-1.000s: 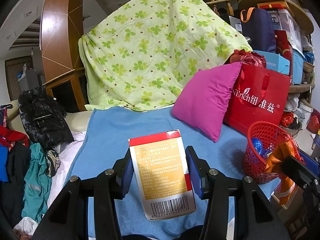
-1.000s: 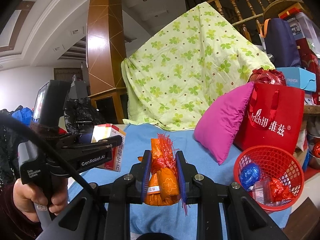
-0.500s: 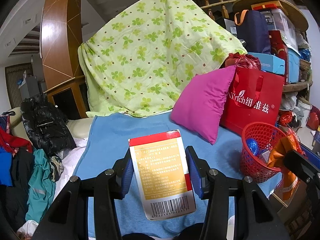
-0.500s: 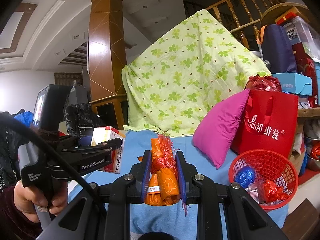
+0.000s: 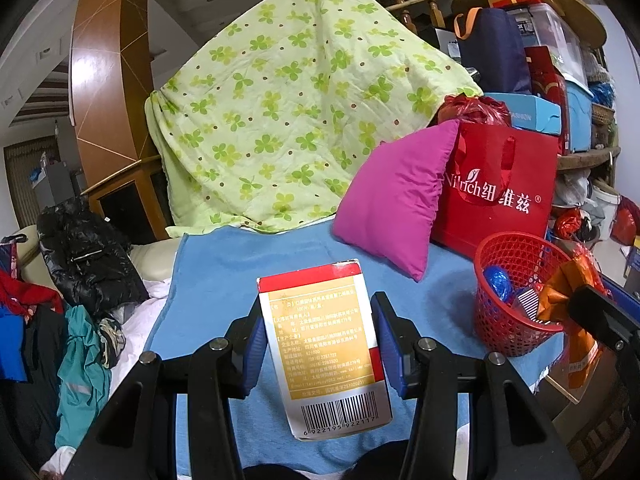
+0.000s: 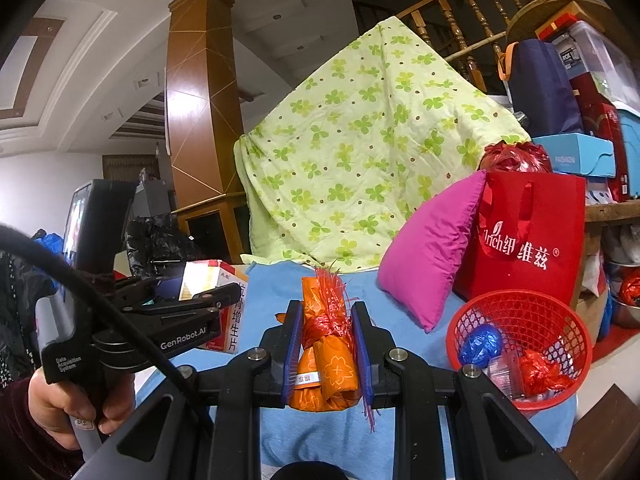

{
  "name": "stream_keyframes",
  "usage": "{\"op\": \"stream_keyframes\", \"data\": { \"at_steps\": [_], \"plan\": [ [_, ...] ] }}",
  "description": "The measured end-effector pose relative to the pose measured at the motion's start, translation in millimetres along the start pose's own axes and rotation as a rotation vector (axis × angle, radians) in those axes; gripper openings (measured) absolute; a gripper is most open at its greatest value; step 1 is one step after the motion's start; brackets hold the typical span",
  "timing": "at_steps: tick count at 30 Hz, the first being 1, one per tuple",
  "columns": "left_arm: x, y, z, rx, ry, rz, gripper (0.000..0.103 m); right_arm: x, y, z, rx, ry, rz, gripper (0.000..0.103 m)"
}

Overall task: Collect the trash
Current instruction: 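Lift the box with the left tool while the right tool lifts the orange packet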

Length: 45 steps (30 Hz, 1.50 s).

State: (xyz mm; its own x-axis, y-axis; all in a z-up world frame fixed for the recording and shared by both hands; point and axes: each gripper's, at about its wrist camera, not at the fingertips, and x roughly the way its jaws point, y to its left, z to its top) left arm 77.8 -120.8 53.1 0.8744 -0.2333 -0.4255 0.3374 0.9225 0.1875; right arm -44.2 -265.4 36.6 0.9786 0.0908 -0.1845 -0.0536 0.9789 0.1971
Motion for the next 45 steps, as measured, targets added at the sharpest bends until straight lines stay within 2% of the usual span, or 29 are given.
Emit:
{"op": "stream_keyframes", "data": {
  "at_steps": [22,45],
  "plan": [
    [2,-26,-5,0.064,0.018,-0.012,0.052,-8,-18,-6,0.053,-0.006,-0.009,0.026],
    [12,-36,-18,0.09,0.057,-0.021,0.052,6,-31,-16,0.098,0.02,-0.001,0.026]
  ]
}}
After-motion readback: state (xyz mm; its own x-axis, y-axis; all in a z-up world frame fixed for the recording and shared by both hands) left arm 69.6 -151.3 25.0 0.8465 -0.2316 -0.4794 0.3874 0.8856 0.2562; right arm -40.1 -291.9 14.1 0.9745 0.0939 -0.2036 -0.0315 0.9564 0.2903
